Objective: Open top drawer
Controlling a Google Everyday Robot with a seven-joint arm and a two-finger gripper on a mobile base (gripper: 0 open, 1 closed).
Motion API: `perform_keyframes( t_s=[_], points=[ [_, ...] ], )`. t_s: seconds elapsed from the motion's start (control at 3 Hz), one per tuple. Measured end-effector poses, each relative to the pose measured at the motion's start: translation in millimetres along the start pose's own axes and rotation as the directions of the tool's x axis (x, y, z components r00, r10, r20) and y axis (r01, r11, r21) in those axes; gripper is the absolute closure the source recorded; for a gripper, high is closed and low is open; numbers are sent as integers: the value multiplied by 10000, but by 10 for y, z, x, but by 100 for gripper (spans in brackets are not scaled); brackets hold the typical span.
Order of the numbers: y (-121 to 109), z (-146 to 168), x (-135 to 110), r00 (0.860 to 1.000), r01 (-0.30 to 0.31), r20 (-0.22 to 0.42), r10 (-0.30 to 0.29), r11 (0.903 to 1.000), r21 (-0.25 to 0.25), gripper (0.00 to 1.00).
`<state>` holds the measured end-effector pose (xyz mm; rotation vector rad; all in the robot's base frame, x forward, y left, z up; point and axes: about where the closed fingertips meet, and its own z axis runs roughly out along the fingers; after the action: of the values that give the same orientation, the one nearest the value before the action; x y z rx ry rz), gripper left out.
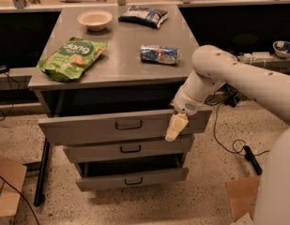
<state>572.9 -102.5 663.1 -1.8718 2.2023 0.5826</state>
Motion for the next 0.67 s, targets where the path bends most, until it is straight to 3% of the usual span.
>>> perform_keyframes(
  t_s=[0.33,0.67],
  points=[
    [13,-32,-6,10000,-8,-72,8,10000,-30,48],
    [286,33,64,9951,173,-961,-245,9970,-754,72]
  ],
)
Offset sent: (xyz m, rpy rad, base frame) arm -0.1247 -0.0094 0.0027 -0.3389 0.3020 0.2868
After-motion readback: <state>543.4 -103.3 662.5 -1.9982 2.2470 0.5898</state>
